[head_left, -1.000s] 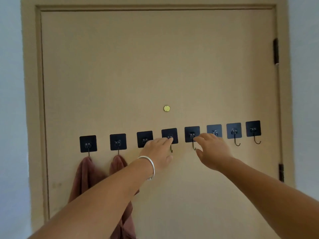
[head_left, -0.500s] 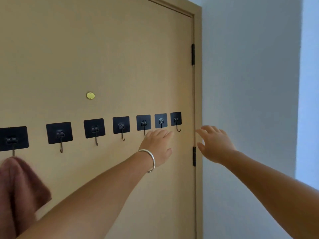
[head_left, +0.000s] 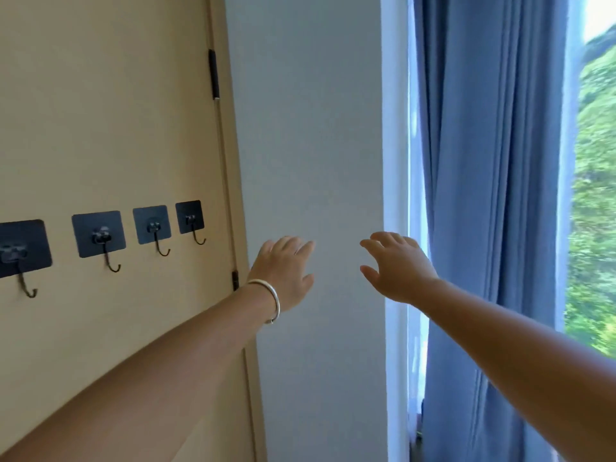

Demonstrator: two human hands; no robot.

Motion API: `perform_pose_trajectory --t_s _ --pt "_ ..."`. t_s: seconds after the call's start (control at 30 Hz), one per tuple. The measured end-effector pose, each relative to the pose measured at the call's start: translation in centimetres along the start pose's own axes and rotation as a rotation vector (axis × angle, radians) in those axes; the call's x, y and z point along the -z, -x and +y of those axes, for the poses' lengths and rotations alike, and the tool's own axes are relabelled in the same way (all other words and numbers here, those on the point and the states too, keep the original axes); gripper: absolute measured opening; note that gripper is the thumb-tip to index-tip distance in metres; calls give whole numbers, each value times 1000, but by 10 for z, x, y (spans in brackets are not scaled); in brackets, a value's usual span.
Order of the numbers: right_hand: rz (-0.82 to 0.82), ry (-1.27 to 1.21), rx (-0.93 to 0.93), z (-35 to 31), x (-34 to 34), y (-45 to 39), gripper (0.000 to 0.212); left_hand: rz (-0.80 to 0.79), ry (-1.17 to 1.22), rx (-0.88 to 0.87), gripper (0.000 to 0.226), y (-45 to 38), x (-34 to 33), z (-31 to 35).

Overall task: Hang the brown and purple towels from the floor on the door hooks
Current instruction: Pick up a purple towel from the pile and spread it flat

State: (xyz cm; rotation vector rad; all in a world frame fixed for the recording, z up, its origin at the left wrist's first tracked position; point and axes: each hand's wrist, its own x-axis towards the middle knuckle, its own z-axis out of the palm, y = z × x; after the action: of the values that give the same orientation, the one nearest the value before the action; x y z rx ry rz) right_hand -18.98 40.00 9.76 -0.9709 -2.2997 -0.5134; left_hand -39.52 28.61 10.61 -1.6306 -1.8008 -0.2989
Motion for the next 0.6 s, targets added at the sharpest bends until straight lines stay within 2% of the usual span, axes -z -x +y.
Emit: perform_pose_trajectory --t_s 0.27,0.6 --pt "-87 191 -264 48 50 79 54 52 192 -180 64 -21 -11 63" --pt "-162 470 -587 107 152 220 54 90 497 -503 65 -25 18 223"
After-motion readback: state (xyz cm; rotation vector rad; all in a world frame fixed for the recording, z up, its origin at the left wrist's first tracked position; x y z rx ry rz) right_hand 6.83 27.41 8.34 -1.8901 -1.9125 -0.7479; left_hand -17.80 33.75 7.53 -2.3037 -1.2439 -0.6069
